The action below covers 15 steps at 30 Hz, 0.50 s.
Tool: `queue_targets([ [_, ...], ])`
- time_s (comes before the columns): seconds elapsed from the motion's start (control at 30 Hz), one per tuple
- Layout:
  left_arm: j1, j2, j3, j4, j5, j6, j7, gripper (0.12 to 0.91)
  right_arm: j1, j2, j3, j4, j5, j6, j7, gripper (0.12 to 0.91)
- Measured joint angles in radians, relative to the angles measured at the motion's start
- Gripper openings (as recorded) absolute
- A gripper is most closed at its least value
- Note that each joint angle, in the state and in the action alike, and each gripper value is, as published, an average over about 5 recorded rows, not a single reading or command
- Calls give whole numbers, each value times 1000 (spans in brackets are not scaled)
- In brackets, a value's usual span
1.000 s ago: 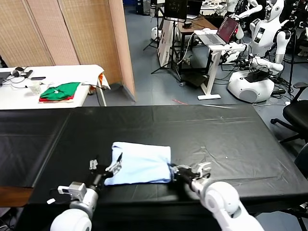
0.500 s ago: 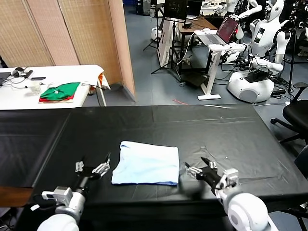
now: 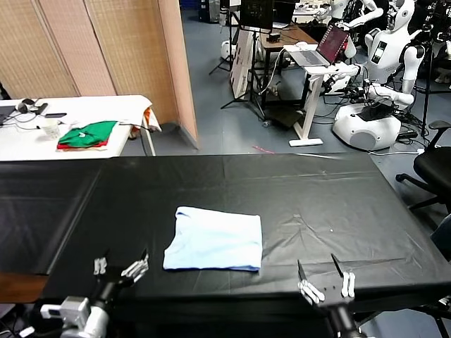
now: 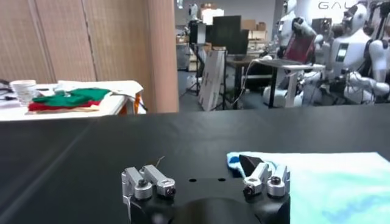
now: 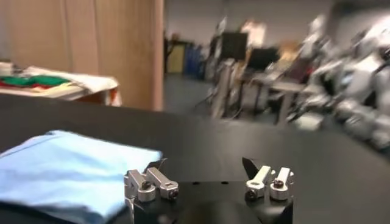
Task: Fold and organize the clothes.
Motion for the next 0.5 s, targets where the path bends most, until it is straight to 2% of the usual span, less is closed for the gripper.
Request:
queue_targets([
  [0.13,63,-9,-1,-25,15,0,-5,907,-107,25,-18,22,-28,51,81,907],
  [0.23,99,-19,0,-31,25,-4,1,907,-168,33,-19,42,-7,62,118,907],
  [0.33,125,-27,0,-28,32,-13,13,907,-213,37,-16,63,14,61,134,907],
  [0.5,158,-30,-3,-21,33,-27,26,907,-246,40,-17,80,15,62,137,907],
])
